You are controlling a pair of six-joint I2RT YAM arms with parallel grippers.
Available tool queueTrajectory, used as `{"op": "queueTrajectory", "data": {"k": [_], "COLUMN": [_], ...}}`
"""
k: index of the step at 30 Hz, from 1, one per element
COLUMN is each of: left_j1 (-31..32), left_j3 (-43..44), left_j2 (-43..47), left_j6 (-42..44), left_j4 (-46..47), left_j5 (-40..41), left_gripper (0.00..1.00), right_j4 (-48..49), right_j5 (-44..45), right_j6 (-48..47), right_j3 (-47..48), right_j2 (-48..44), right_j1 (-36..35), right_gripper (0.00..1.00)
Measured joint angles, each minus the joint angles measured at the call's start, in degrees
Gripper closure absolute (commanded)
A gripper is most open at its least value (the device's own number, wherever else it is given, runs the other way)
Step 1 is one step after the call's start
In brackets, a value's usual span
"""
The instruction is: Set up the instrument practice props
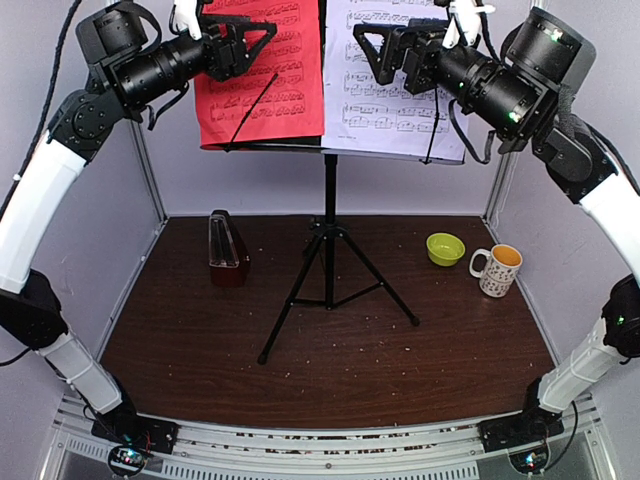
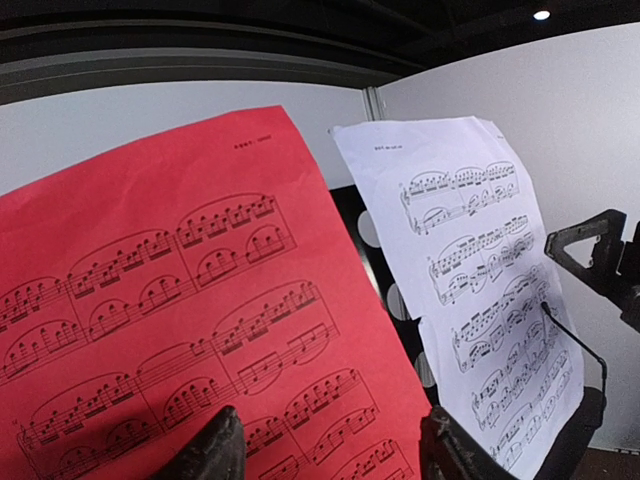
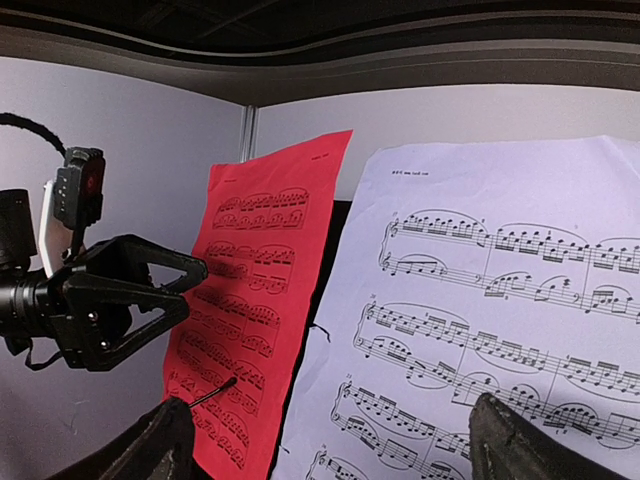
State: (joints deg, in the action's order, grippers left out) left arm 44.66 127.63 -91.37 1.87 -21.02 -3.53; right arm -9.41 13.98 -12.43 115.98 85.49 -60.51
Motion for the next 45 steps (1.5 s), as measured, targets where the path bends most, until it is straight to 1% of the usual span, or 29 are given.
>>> {"op": "queueTrajectory", "data": {"k": [14, 19, 23, 31, 39, 45], "left_j1": [0.0, 0.0, 0.0, 0.4, 0.4, 0.4], "left_j3": [0.2, 0.0, -1.9, -2.6, -0.4, 0.0], "left_j2": [-3.7, -3.7, -3.1, -2.8, -2.6, 0.9], "left_j6": [0.4, 1.1, 2.1, 3.9, 4.9, 5.1], "left_j4": [-2.9, -4.0, -4.0, -8.6, -11.3, -12.2], "left_j5": [-0.4, -2.4, -4.1, -7.2, -7.8, -7.8], "left_gripper": [0.4, 0.42, 0.43, 0.44, 0.3, 0.2], "right_j4": [-0.2, -0.2, -0.2, -0.2, -0.2, -0.2], "right_j5": [0.0, 0.0, 0.0, 0.1, 0.1, 0.3], "right_j6": [0.4, 0.2, 0.1, -0.3, -0.2, 0.3], "right_j3": [0.0, 0.0, 0.0, 0.0, 0.0, -1.7], "right_j2": [-0.2, -0.2, -0.2, -0.2, -0.2, -1.3], "right_j1": [-0.2, -0.2, -0.2, -0.2, -0.2, -0.2], "right_gripper": [0.04, 0.04, 0.04, 0.04, 0.04, 0.01]}}
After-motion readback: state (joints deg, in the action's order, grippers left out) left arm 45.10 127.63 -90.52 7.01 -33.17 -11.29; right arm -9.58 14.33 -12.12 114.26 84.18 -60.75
